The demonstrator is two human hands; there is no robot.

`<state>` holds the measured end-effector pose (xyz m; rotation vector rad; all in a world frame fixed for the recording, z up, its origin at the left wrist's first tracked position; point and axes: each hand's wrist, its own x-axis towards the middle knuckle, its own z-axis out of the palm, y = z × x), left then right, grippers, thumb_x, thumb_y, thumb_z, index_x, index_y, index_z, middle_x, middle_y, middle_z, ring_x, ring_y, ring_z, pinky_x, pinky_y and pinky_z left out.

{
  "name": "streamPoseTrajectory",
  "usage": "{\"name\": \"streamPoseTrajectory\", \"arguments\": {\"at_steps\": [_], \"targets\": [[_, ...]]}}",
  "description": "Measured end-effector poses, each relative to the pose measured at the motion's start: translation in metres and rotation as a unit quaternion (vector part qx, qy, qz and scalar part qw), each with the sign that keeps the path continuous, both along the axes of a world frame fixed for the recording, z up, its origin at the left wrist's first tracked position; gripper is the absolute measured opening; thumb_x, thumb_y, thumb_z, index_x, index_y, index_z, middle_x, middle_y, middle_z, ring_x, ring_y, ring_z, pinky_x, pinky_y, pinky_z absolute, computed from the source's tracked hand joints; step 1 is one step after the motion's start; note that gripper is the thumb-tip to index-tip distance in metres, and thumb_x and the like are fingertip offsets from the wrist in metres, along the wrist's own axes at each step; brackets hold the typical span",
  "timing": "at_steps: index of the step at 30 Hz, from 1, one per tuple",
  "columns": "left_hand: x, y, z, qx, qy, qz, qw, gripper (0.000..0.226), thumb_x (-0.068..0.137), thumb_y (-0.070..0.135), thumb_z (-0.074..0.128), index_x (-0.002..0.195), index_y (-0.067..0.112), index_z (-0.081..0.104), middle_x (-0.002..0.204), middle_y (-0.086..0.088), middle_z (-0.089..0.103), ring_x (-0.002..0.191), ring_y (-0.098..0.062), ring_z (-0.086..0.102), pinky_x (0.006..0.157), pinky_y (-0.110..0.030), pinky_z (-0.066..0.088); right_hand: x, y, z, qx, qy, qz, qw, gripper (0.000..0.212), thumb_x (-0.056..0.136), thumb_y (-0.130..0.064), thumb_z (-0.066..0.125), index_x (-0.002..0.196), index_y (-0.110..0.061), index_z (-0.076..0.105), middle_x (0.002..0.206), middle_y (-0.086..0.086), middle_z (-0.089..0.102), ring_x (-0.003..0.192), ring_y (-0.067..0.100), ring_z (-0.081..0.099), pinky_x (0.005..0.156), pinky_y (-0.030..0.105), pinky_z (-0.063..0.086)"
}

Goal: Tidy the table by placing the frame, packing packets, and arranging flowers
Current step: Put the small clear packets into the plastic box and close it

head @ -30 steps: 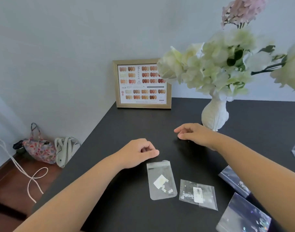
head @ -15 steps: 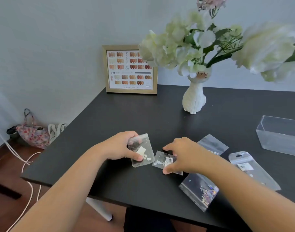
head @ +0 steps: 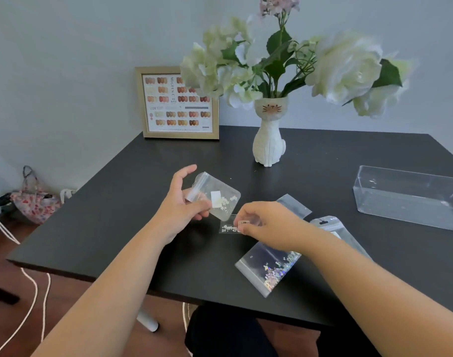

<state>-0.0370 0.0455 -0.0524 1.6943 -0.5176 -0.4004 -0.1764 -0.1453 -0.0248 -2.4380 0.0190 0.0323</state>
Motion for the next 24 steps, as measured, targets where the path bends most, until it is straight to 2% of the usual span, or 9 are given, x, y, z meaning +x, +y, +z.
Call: {"name": "streamPoseTrajectory", "arguments": {"at_steps": [2, 5, 7, 9, 14, 17, 21, 23, 24], "targets": [[-0.010, -0.016, 0.005, -0.001, -0.002, -0.030, 1.000, 0.079, 0.075, 0.010, 0.076, 0.127, 0.059, 0.042, 0.111, -0.008, 0.064, 0.065, -0.019, 0.066, 0.062, -0.026, 0.055, -0.015, -0.017, 0.008, -0.007, -0.017, 0.001, 1.000, 0.013, 0.091, -0.028, 0.060, 0.096, -0.034, 0.070, 0.101, -0.014, 0.065, 0.094, 0.002, 0.060, 0.084, 0.023, 0.048], [-0.024, -0.046, 0.013, -0.004, -0.015, -0.066, 0.998, 0.070, 0.076, 0.011, 0.073, 0.125, 0.055, 0.049, 0.120, -0.008, 0.057, 0.064, -0.021, 0.068, 0.060, -0.025, 0.055, -0.040, -0.052, 0.021, -0.019, -0.068, -0.049, 0.996, 0.025, 0.090, -0.016, 0.056, 0.096, -0.035, 0.071, 0.100, -0.011, 0.062, 0.093, 0.005, 0.059, 0.079, 0.018, 0.048], [-0.031, -0.069, 0.019, -0.006, -0.021, -0.086, 0.996, 0.067, 0.076, 0.013, 0.074, 0.124, 0.053, 0.050, 0.118, -0.008, 0.058, 0.064, -0.022, 0.068, 0.060, -0.025, 0.055, -0.058, -0.079, 0.030, -0.007, -0.111, -0.095, 0.989, 0.033, 0.088, -0.010, 0.056, 0.093, -0.040, 0.069, 0.098, -0.012, 0.063, 0.086, 0.001, 0.059, 0.069, 0.010, 0.044], [-0.037, -0.095, 0.025, 0.001, -0.026, -0.115, 0.993, 0.067, 0.078, 0.009, 0.074, 0.123, 0.051, 0.048, 0.116, -0.009, 0.058, 0.063, -0.022, 0.069, 0.061, -0.026, 0.055, -0.076, -0.107, 0.038, -0.005, -0.158, -0.147, 0.976, 0.036, 0.086, -0.010, 0.059, 0.093, -0.044, 0.067, 0.094, -0.016, 0.066, 0.076, -0.001, 0.058, 0.063, 0.009, 0.042], [-0.057, -0.165, 0.037, 0.034, -0.008, -0.164, 0.986, 0.059, 0.080, 0.012, 0.074, 0.113, 0.049, 0.043, 0.095, -0.010, 0.066, 0.063, -0.023, 0.071, 0.062, -0.027, 0.057, -0.112, -0.173, 0.046, -0.014, -0.232, -0.263, 0.936, 0.027, 0.086, -0.020, 0.065, 0.097, -0.045, 0.066, 0.085, -0.026, 0.065, 0.077, 0.009, 0.057, 0.069, 0.013, 0.045], [-0.072, -0.202, 0.044, 0.012, -0.027, -0.180, 0.983, 0.057, 0.079, 0.015, 0.073, 0.114, 0.049, 0.045, 0.110, -0.006, 0.061, 0.073, -0.023, 0.075, 0.063, -0.025, 0.056, -0.127, -0.207, 0.044, -0.026, -0.237, -0.318, 0.918, 0.020, 0.088, -0.026, 0.061, 0.095, -0.045, 0.066, 0.083, -0.021, 0.068, 0.086, 0.006, 0.059, 0.072, 0.022, 0.045], [-0.092, -0.240, 0.046, -0.030, -0.069, -0.187, 0.979, 0.065, 0.077, 0.007, 0.076, 0.120, 0.047, 0.048, 0.122, 0.004, 0.052, 0.098, -0.021, 0.067, 0.068, -0.029, 0.059, -0.144, -0.242, 0.028, -0.044, -0.219, -0.384, 0.896, 0.021, 0.090, -0.023, 0.056, 0.093, -0.042, 0.066, 0.081, -0.007, 0.067, 0.074, 0.019, 0.060, 0.057, 0.023, 0.044], [-0.101, -0.255, 0.047, -0.055, -0.085, -0.188, 0.977, 0.071, 0.075, 0.004, 0.077, 0.120, 0.051, 0.047, 0.119, 0.003, 0.056, 0.096, -0.018, 0.067, 0.067, -0.029, 0.059, -0.149, -0.255, 0.018, -0.056, -0.190, -0.408, 0.891, 0.021, 0.089, -0.021, 0.054, 0.093, -0.038, 0.067, 0.079, -0.010, 0.065, 0.072, 0.019, 0.059, 0.058, 0.025, 0.045], [-0.105, -0.263, 0.048, -0.063, -0.089, -0.190, 0.976, 0.075, 0.074, 0.004, 0.077, 0.120, 0.055, 0.045, 0.116, 0.002, 0.057, 0.094, -0.015, 0.068, 0.067, -0.030, 0.060, -0.150, -0.260, 0.013, -0.063, -0.167, -0.419, 0.890, 0.021, 0.089, -0.021, 0.052, 0.093, -0.036, 0.067, 0.079, -0.013, 0.063, 0.076, 0.021, 0.058, 0.065, 0.029, 0.048]]}}
